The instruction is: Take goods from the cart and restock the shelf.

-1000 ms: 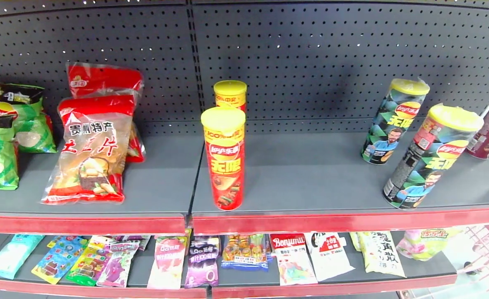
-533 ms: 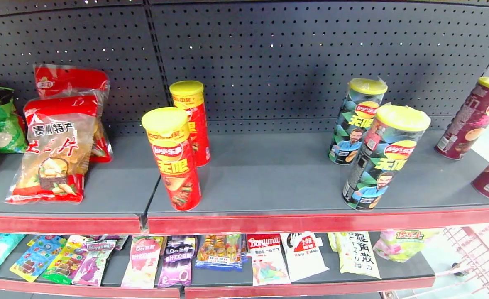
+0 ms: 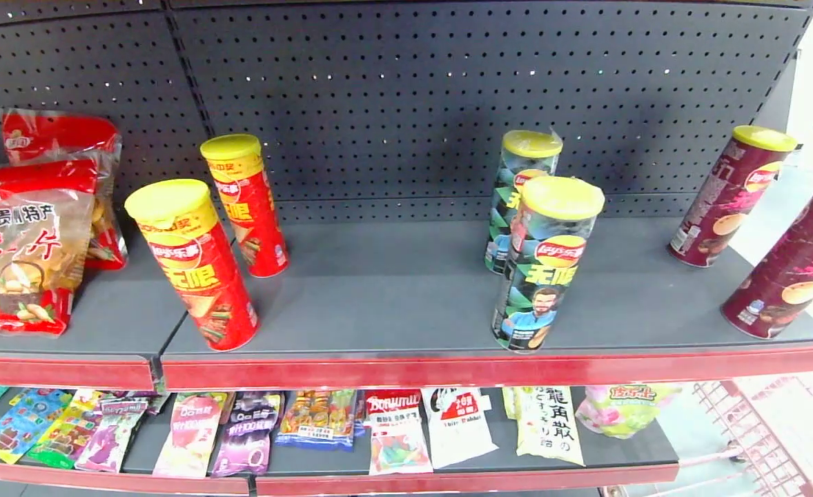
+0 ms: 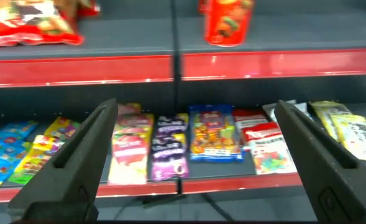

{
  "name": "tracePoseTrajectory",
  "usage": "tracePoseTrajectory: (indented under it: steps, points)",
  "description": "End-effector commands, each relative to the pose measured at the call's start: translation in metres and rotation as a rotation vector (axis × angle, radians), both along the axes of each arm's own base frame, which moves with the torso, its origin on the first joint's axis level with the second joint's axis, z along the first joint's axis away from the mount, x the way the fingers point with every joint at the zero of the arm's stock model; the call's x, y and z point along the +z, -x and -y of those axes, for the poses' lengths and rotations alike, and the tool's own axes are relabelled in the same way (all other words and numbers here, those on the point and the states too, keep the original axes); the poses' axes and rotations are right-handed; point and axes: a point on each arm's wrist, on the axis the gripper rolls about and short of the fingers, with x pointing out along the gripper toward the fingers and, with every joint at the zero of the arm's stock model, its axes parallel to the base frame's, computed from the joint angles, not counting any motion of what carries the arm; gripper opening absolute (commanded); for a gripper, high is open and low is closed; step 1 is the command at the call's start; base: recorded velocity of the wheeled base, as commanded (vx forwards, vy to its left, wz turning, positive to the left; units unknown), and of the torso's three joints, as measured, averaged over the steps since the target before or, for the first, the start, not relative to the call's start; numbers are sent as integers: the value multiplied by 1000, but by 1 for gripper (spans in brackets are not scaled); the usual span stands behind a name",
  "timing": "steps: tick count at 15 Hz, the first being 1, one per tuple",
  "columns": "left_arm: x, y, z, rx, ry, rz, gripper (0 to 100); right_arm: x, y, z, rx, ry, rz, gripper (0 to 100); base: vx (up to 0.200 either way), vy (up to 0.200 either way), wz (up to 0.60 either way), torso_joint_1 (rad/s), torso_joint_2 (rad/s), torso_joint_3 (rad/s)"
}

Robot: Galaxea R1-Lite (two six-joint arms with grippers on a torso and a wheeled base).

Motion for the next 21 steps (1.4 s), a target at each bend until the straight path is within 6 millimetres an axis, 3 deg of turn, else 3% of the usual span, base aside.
tracePoseTrajectory:
  steps: [1, 21]
  points:
    - [0, 0, 0, 0, 0, -2, 100, 0, 0, 0, 1, -1, 1, 100, 0, -200, 0, 2, 7, 2]
    - [0, 0, 0, 0, 0, -2, 100, 0, 0, 0, 1, 1, 1, 100, 20, -10, 0, 1, 0, 0]
